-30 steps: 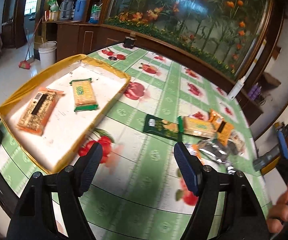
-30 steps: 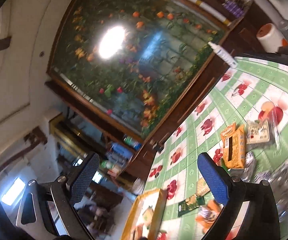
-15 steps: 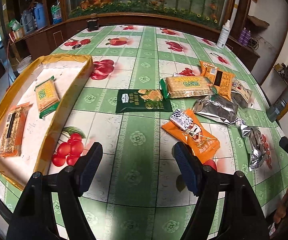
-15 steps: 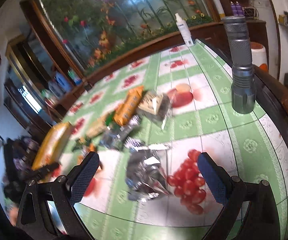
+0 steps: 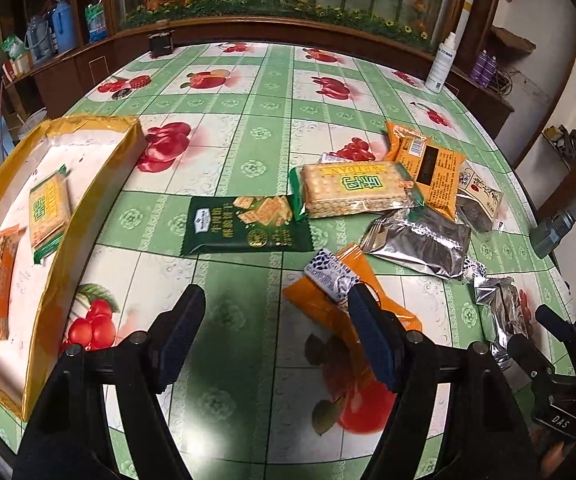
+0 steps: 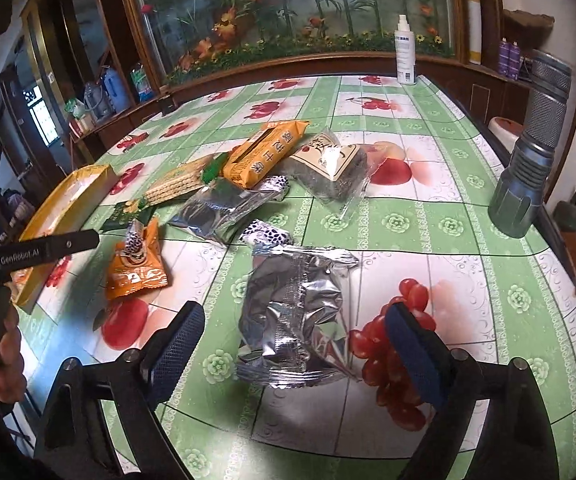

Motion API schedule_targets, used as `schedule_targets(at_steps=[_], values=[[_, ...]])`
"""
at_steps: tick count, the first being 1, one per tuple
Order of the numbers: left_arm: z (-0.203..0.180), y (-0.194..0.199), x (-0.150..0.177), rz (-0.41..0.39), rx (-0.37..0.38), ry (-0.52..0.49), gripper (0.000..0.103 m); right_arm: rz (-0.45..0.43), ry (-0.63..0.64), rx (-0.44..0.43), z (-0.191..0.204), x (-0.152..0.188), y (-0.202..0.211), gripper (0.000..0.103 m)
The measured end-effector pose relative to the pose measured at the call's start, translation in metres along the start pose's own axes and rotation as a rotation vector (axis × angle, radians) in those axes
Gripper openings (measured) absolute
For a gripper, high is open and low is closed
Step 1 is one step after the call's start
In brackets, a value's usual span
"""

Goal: Organize snacks
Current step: 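Grasp the silver foil bag with right tool while left tool grasps the blue-white candy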

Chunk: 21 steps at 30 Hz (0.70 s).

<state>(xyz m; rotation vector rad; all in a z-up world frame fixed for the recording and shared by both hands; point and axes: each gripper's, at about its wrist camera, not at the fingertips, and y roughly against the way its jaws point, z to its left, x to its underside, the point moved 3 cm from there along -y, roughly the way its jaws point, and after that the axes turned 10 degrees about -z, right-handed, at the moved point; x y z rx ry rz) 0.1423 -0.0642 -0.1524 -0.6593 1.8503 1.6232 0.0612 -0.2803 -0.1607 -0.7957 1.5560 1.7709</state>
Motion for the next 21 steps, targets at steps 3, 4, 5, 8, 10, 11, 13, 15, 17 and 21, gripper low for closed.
schedule_targets(at_steps=[3,4,5,8,10,11,13,15,17,21], values=[[-0.011,-0.009,-0.003,0.003,-0.002,-0.028,0.074,-0.003,0.023,0.022,0.001,-0.003,-0.001,0.087],[-0.013,-0.012,-0.003,0.003,-0.005,-0.036,0.074,-0.001,0.03,0.028,0.002,-0.004,-0.002,0.085],[-0.015,-0.015,-0.003,0.004,-0.011,-0.043,0.074,0.004,0.036,0.031,0.003,-0.004,-0.004,0.08],[-0.019,-0.026,-0.002,0.014,-0.01,-0.061,0.073,0.028,0.041,0.031,0.004,-0.003,-0.01,0.071],[-0.019,-0.033,0.002,0.037,0.0,-0.07,0.065,0.032,0.041,0.034,0.004,-0.003,-0.012,0.071],[-0.019,-0.036,0.004,0.049,0.015,-0.071,0.051,0.033,0.04,0.033,0.004,-0.003,-0.013,0.071],[-0.015,-0.037,0.005,0.047,0.052,-0.052,0.038,0.036,0.043,0.031,0.004,-0.003,-0.014,0.071],[-0.012,-0.036,0.004,0.043,0.052,-0.053,0.03,0.043,0.047,0.03,0.005,-0.004,-0.016,0.07],[-0.009,-0.035,0.005,0.039,0.056,-0.054,0.029,0.047,0.054,0.035,0.006,-0.003,-0.019,0.07],[-0.002,-0.032,0.008,0.032,0.059,-0.041,0.029,0.055,0.081,0.044,0.01,-0.003,-0.022,0.063]])
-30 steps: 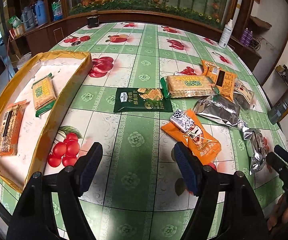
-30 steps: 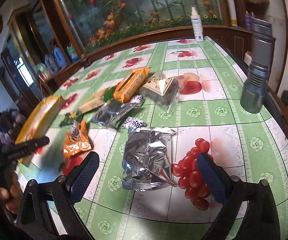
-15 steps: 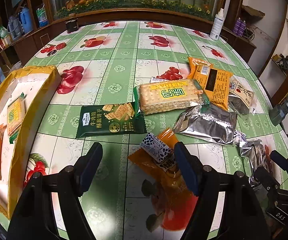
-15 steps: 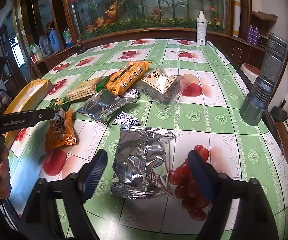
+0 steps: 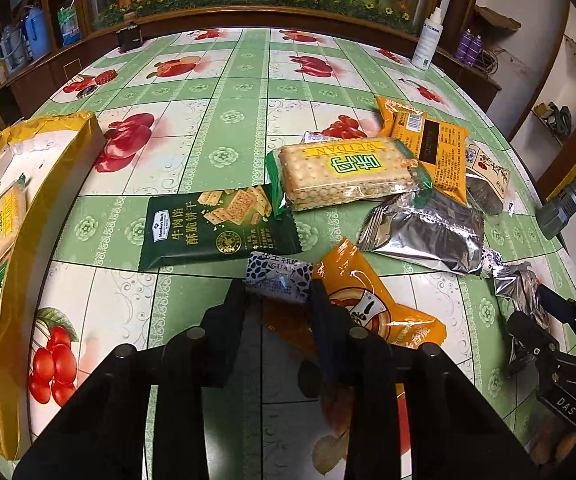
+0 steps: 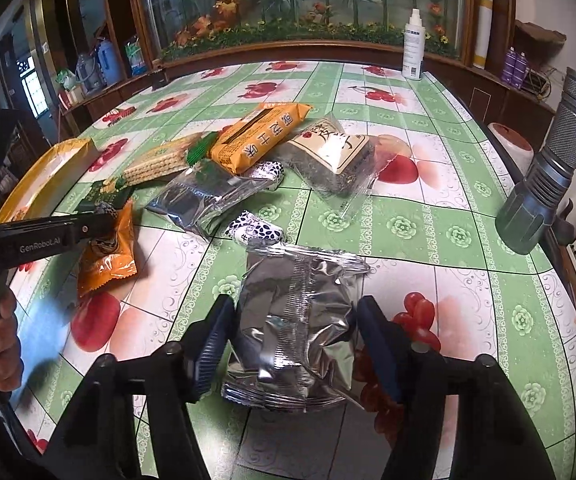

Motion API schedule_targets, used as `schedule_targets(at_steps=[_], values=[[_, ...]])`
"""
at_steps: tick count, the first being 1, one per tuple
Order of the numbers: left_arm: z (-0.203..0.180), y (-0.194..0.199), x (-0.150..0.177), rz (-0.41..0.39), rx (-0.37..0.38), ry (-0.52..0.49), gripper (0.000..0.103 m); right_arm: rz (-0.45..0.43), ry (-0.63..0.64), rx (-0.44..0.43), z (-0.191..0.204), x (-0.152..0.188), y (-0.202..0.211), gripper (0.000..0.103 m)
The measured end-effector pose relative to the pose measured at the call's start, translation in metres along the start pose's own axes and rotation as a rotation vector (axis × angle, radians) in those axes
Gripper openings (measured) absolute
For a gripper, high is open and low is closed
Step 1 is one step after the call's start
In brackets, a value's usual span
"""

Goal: Organize snacks
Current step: 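Grasp the silver foil bag with right tool while left tool grasps the blue-white candy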

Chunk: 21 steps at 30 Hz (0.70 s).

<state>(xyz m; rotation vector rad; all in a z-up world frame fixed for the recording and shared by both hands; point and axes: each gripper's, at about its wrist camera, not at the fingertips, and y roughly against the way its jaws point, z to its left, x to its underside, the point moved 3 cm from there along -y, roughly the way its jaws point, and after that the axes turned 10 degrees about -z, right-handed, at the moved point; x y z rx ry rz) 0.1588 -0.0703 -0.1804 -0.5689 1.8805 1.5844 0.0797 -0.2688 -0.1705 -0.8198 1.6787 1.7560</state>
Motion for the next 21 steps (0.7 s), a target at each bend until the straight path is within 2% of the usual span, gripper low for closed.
schedule_targets(at_steps=[10,15,21], values=[[0.019,0.03,0.002,-0.056,-0.01,0.019,0.029,-0.052,0.005,0.011,0.0,-0.003,0.015,0.061],[0.031,0.049,0.006,-0.082,-0.035,0.018,0.029,-0.076,0.015,-0.028,0.014,-0.012,0.025,0.061],[0.052,0.068,0.011,-0.11,-0.102,0.021,0.029,-0.096,0.068,-0.103,0.052,-0.024,0.03,0.061]])
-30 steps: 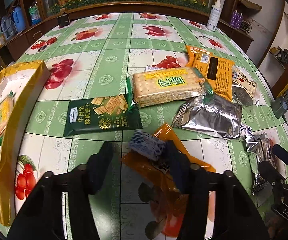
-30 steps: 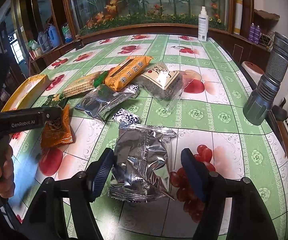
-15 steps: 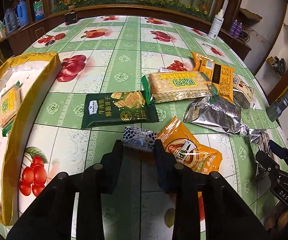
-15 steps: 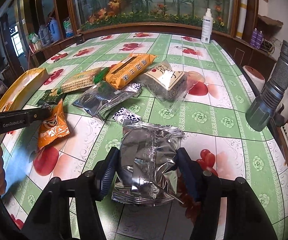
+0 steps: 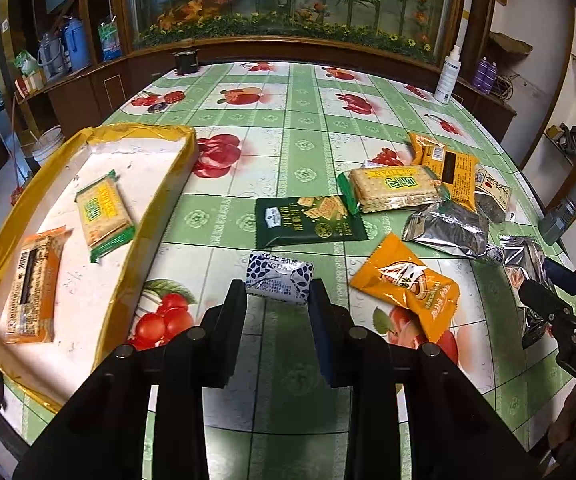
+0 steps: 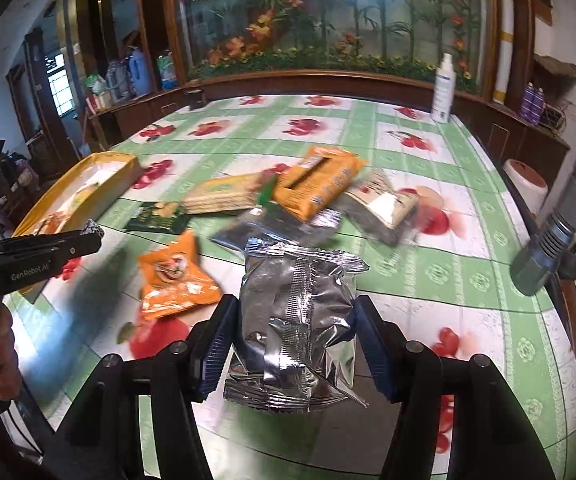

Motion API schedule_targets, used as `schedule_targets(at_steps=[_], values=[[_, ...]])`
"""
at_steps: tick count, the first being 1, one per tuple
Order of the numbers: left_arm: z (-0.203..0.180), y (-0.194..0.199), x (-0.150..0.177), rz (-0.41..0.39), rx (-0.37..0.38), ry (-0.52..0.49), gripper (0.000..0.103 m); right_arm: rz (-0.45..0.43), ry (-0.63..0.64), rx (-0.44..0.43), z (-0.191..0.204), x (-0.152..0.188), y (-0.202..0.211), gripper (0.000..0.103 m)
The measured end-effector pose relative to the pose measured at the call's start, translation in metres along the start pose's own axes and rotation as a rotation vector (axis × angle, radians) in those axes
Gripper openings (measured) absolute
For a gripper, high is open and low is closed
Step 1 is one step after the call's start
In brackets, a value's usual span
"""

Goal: Organize snacks
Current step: 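Carry the foil bag and the candy over the tray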

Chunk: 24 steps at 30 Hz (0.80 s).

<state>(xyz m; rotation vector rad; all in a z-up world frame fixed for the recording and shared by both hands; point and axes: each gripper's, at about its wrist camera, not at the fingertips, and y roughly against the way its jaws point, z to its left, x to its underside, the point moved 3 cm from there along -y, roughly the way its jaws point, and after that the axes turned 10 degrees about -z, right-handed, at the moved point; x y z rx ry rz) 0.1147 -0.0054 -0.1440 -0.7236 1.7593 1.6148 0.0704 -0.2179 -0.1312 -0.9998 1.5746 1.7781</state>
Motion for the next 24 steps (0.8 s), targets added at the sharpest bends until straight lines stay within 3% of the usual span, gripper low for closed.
schedule_targets(at_steps=[15,24], values=[[0.062,0.038,-0.002,-0.066,-0.158,0.026,0.029,-0.031,0.112,-0.216,0.111,-0.039,-0.015,0.06],[0.1,0.048,-0.001,-0.08,-0.208,0.081,0.029,-0.027,0.165,-0.287,0.161,-0.047,-0.027,0.06]])
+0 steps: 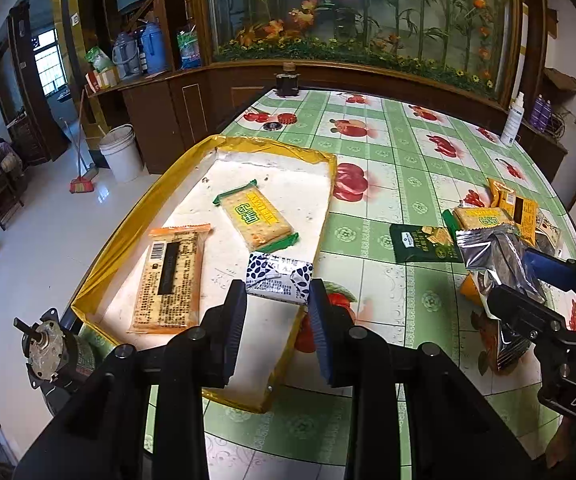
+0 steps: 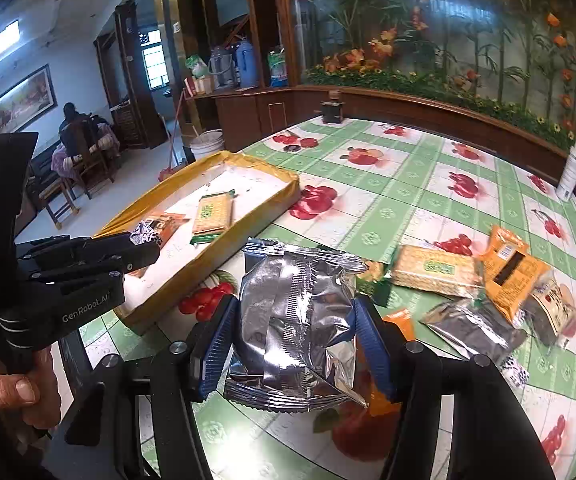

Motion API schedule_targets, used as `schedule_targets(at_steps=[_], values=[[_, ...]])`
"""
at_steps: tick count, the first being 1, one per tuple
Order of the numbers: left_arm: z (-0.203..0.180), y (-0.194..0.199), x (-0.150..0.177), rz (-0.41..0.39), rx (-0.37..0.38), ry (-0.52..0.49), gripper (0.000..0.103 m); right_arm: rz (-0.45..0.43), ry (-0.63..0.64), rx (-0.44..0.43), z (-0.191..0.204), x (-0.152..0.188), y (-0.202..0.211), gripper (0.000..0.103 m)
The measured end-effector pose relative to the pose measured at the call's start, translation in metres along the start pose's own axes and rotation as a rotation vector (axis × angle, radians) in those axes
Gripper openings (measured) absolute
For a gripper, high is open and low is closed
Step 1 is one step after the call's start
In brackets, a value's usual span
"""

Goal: Organize snacks
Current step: 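Carry the foil bag and the candy over the tray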

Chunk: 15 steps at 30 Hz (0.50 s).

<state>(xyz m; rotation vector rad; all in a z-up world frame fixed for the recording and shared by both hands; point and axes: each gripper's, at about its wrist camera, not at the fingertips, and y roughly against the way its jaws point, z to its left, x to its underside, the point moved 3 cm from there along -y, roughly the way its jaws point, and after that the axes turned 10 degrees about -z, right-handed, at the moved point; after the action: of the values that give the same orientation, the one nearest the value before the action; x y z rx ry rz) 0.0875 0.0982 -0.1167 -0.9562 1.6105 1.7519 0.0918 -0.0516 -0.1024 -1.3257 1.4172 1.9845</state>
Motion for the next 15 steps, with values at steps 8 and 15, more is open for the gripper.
schedule_targets(at_steps=[8,15], values=[[0.025,-0.004,0.001,0.005,-0.038,0.04,0.029,0.004,0.022,-0.046,0.019,-0.01,-0.013,0.06],[0.047,-0.013,0.003,0.015,-0.066,0.083,0.029,0.013,0.016,-0.114,0.04,-0.02,-0.036,0.06]])
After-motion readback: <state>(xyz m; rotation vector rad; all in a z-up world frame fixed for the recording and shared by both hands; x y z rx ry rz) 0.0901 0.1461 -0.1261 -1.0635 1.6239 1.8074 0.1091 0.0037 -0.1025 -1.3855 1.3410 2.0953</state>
